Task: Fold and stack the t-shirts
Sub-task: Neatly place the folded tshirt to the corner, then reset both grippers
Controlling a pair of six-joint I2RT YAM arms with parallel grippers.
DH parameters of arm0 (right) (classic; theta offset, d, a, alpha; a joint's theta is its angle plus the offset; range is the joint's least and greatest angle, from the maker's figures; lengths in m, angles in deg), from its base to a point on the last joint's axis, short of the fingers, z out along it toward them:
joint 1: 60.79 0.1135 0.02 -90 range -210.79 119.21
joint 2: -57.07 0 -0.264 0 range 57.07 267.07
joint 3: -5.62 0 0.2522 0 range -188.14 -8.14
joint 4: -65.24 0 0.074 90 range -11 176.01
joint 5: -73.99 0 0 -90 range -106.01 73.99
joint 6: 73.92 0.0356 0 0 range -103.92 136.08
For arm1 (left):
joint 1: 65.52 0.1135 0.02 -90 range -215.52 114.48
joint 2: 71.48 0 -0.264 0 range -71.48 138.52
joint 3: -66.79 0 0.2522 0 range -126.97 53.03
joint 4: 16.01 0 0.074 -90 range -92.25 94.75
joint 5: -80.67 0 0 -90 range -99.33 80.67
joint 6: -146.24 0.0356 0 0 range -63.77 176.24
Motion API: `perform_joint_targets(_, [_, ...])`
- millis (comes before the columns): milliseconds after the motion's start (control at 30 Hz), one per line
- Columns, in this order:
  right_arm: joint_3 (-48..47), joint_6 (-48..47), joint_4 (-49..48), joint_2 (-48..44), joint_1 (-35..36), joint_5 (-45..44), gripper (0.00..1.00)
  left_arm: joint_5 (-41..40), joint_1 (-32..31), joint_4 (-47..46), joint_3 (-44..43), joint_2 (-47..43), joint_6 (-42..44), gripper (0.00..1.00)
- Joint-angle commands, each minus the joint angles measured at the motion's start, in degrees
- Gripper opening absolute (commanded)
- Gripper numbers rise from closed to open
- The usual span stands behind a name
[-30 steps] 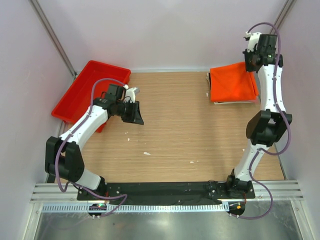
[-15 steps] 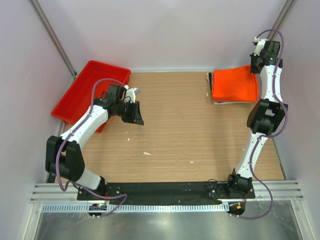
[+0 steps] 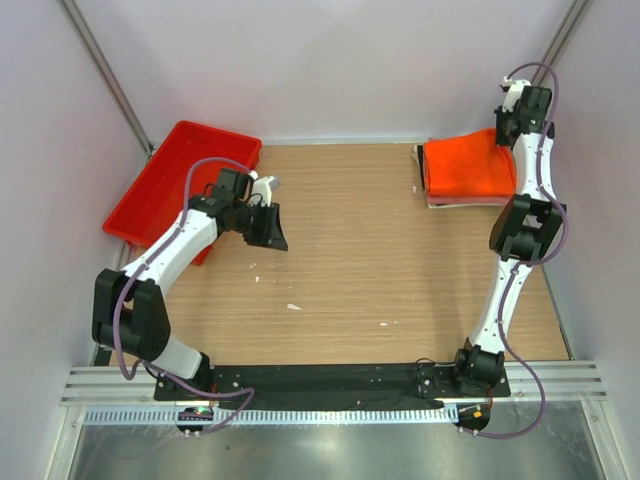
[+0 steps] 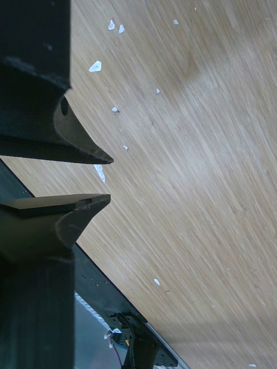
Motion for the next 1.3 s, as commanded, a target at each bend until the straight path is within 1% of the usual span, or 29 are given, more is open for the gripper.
perform_joint_targets(0, [-4.03,0.29,-4.57,-0.03,0.06,-1.70,0.16,0.45,0.40,-0.38,-0.72,0.64,1.02,0.28])
perform_joint_targets(33, [-4.21,1.25,-4.75,-0.29,0.06,-2.66,0.30,0.46,0.31,-0.47,-0.63,0.65,1.02,0.29])
perform_joint_targets(100, [-4.21,2.75,-5.10,-1.86,0.06,-3.63,0.49,0.54,0.31,-0.47,-0.72,0.56,1.02,0.29])
perform_joint_targets(133, [-3.78,4.41,-5.10,-2.74,0.06,-4.07,0.62,0.63,0.31,-0.47,-0.89,0.65,0.85,0.29])
perform_joint_targets(200, [-1.16,6.70,-5.45,-6.33,0.14,-4.60,0.67,0.98,0.31,-0.64,-0.98,0.47,0.76,0.30])
perform_joint_targets(233, [0.08,8.19,-5.54,-7.57,0.14,-6.60,0.70,1.24,0.40,-0.64,-1.33,0.56,0.76,0.30])
perform_joint_targets(333, [4.13,13.64,-3.97,-12.83,0.23,-5.83,0.70,2.56,0.40,-1.26,-1.42,0.21,0.23,0.30])
perform_joint_targets(367, [5.01,16.00,-2.22,-13.99,0.41,-5.57,0.68,3.17,0.40,-1.70,-1.34,0.03,-0.21,0.30])
perform_joint_targets(400, [6.93,17.07,-1.16,-15.13,0.58,-3.13,0.66,4.22,0.40,-2.05,-1.25,-0.14,-0.56,0.30])
perform_joint_targets(433, [7.99,17.43,-0.01,-17.84,0.84,-2.15,0.48,4.67,0.40,-2.40,-1.16,-0.67,-0.74,0.30])
perform_joint_targets(467, [9.48,20.13,2.17,-19.26,1.11,-1.27,0.39,4.94,0.40,-2.58,-1.33,-1.02,-0.82,0.30])
perform_joint_targets(533, [17.29,25.06,2.81,-23.56,2.24,0.85,0.28,4.85,0.31,-2.58,-2.03,-2.16,-0.91,0.30])
perform_joint_targets(567, [23.85,26.82,2.55,-28.54,2.69,1.37,0.29,5.11,0.40,-2.93,-2.91,-2.60,-1.00,0.31])
perform_joint_targets(600, [26.87,29.71,2.37,-31.03,3.21,3.90,0.29,6.07,0.40,-3.36,-3.61,-3.04,-1.78,0.31])
perform_joint_targets(633, [29.77,30.69,1.94,-33.58,4.87,4.80,0.30,6.52,0.40,-3.72,-4.23,-3.74,-2.49,0.31])
perform_joint_targets(667, [34.67,31.40,1.84,-39.08,5.93,5.07,0.32,7.22,0.40,-4.85,-4.85,-4.97,-2.93,0.31])
perform_joint_targets(700, [36.90,32.45,1.93,-41.57,7.34,4.98,0.33,7.83,0.40,-5.82,-6.24,-5.94,-3.37,0.32])
perform_joint_targets(800, [44.90,36.49,2.10,-51.77,13.31,6.03,0.45,8.71,0.40,-9.77,-7.66,-9.89,-6.96,0.34])
perform_joint_targets(833, [46.57,37.37,2.28,-54.14,14.89,6.30,0.47,9.15,0.40,-11.70,-7.75,-10.94,-7.50,0.35])
perform_joint_targets(867, [50.16,37.90,2.11,-58.43,18.91,6.56,0.48,9.16,0.40,-12.68,-7.66,-13.39,-8.20,0.37])
perform_joint_targets(933, [53.87,39.65,1.84,-62.23,21.93,7.96,0.57,8.63,0.40,-14.78,-6.18,-16.04,-10.04,0.39])
perform_joint_targets(967, [57.19,39.84,1.93,-64.34,24.12,8.32,0.66,8.46,0.40,-15.32,-5.65,-18.32,-10.58,0.43])
perform_joint_targets(1000, [58.88,40.45,2.10,-68.02,25.01,8.15,0.80,8.02,0.48,-15.67,-4.95,-19.64,-11.10,0.46])
perform_joint_targets(1033, [60.63,41.15,2.19,-70.40,25.71,8.23,0.88,7.58,0.40,-15.67,-3.81,-20.70,-12.15,0.53])
perform_joint_targets(1067, [63.87,41.25,2.19,-72.43,25.89,8.32,0.97,6.70,0.40,-15.59,-3.10,-21.76,-12.51,0.99])
perform_joint_targets(1100, [65.47,41.42,2.28,-76.89,26.07,7.89,1.00,6.35,0.48,-15.59,-2.40,-24.11,-12.78,1.00])
perform_joint_targets(1133, [68.18,42.90,2.80,-79.19,26.07,4.49,1.00,5.91,0.49,-15.33,-0.74,-25.18,-13.48,1.00])
perform_joint_targets(1233, [72.51,43.88,0.88,-88.32,26.16,2.88,1.00,4.68,0.48,-14.54,1.82,-29.57,-14.10,1.00])
perform_joint_targets(1267, [73.56,44.93,1.22,-90.10,26.07,-0.09,1.00,3.63,0.40,-13.92,3.13,-30.72,-14.10,1.00])
